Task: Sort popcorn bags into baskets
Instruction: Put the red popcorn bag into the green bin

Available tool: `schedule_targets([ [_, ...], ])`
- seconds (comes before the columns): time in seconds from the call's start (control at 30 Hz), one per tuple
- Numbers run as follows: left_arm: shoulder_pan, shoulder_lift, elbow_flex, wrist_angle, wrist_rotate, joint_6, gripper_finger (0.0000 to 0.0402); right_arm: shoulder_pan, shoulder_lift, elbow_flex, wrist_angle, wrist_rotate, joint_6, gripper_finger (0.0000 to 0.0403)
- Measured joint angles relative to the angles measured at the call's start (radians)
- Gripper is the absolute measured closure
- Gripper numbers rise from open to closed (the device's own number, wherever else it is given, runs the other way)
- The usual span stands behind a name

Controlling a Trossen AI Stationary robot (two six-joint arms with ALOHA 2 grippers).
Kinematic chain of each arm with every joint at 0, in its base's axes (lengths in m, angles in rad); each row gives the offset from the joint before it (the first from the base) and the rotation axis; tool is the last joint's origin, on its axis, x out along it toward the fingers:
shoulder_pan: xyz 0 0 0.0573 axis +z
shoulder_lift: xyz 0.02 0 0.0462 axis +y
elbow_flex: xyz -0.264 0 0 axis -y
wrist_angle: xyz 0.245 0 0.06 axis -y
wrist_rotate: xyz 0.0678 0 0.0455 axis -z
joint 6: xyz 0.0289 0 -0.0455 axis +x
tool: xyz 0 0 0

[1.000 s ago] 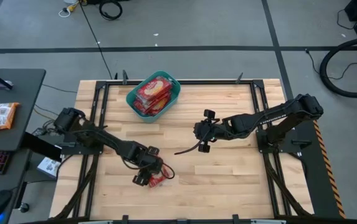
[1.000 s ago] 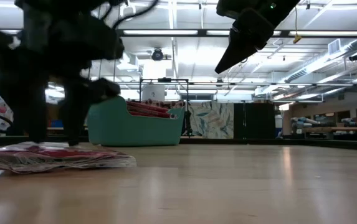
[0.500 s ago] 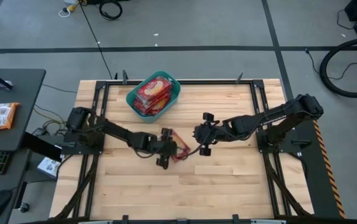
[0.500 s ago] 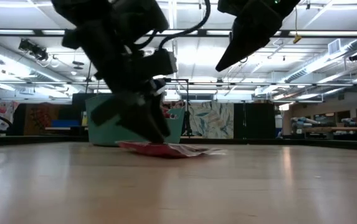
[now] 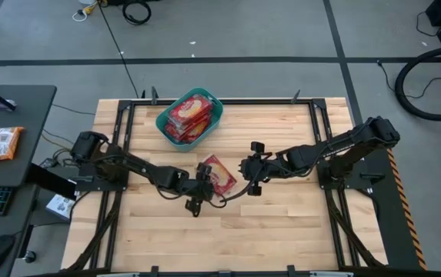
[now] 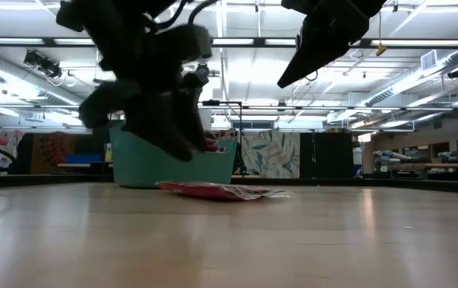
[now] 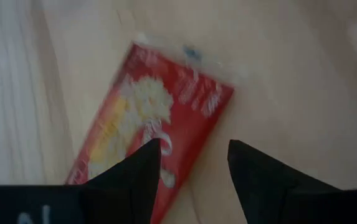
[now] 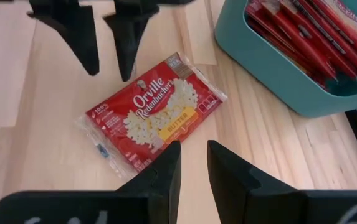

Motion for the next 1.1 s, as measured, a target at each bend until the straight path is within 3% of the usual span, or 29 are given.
schedule_targets([
  [0.2,0.012,0.068,-0.001,0.014,-0.021,0.049,0.0168,0.0,0.0,0.0,0.007,0.0,0.001,0.0319],
  [0.3,0.017,0.097,-0.001,0.026,-0.079,0.083,0.0147,0.001,0.0,0.0,0.011,-0.001,0.002,0.0319],
  [0.4,0.023,0.12,0.0,0.035,-0.12,0.121,0.014,0.002,0.0,0.0,0.013,-0.001,0.002,0.0319],
  [0.53,0.045,0.136,0.003,0.038,-0.075,0.144,0.0146,0.002,0.0,0.0,0.018,-0.002,0.002,0.0319],
  [0.7,0.076,0.15,0.004,0.041,-0.014,0.142,0.0201,0.002,0.0,0.0,0.027,-0.002,0.002,0.0319],
  [0.8,0.092,0.151,0.004,0.038,0.037,0.14,0.0265,0.004,0.0,0.0,0.027,-0.002,0.002,0.0319],
  [0.97,0.096,0.152,0.004,0.034,0.036,0.137,0.0379,0.013,0.0,0.0,0.026,-0.003,0.006,0.0319],
  [1.1,0.088,0.141,0.002,0.037,0.019,0.137,0.0381,0.021,0.0,0.0,0.025,-0.003,0.006,0.0319],
])
